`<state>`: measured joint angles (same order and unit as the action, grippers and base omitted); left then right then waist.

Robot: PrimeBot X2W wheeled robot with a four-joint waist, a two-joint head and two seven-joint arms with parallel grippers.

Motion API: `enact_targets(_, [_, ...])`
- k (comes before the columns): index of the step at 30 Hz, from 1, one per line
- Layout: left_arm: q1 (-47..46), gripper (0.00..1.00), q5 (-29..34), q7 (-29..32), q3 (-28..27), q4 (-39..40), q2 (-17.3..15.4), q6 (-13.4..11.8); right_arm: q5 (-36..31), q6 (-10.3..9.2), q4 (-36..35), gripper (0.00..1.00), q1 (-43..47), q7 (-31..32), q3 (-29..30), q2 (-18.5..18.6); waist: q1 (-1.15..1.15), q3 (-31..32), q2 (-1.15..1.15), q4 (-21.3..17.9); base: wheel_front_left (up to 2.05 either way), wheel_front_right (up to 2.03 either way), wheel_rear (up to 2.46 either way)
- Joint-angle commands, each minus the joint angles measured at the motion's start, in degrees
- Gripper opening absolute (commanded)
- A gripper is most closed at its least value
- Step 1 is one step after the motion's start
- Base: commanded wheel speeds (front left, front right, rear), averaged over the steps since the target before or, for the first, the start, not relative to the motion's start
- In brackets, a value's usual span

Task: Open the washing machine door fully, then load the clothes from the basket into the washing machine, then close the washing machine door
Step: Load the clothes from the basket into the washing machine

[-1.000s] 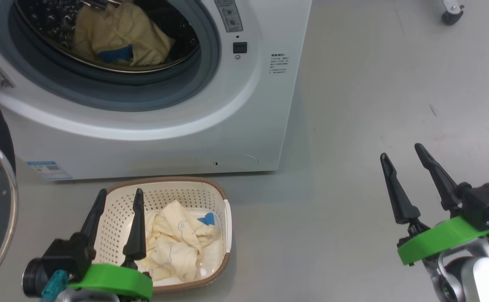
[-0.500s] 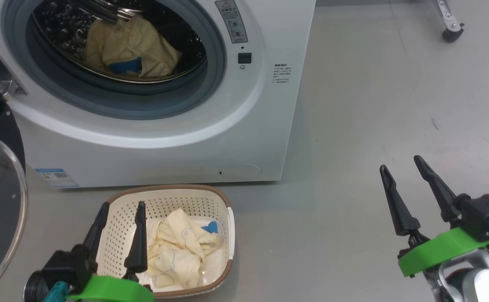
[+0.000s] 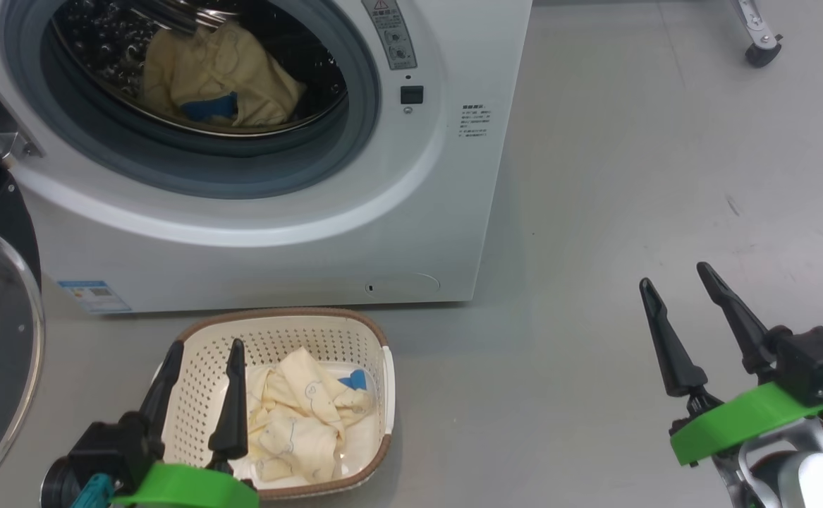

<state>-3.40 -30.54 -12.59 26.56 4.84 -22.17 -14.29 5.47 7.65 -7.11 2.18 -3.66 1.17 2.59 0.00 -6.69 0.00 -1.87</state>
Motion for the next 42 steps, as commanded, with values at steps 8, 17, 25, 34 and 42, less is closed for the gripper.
enact_targets(8, [-2.26,1.0,-0.42,-0.53,-1.96,0.53,-0.99,-14.48,0.21,-0.16,-2.09,1.0,-1.47,-0.03,-1.2,0.29,0.0,-0.61,0.0,-0.08,0.0,0.0,0.0])
enact_targets(17, [-6.47,1.0,-1.41,0.17,-0.6,-4.97,-0.28,-11.11,0.71,-0.16,-3.03,1.0,-2.94,-0.32,-1.63,0.29,0.0,-4.77,0.0,-0.86,0.0,0.0,0.0])
enact_targets(25, [-12.39,1.0,-5.25,2.83,0.95,-16.46,1.59,-4.27,1.29,-0.16,-2.85,1.0,-4.87,-1.14,-2.42,0.29,0.0,-9.31,0.0,-2.51,0.0,0.0,0.0])
enact_targets(34, [-23.02,1.0,-11.5,8.44,1.32,-35.71,4.42,6.12,2.65,-0.16,-2.7,1.0,-9.09,-2.94,-4.08,0.29,0.0,-19.06,0.0,-6.97,0.0,0.0,0.0])
enact_targets(42, [-32.81,1.0,-16.03,14.36,0.73,-52.22,7.11,13.07,4.42,-0.16,-2.11,1.0,-12.71,-5.74,-5.21,0.29,0.0,-28.44,0.0,-10.36,0.0,0.0,0.0])
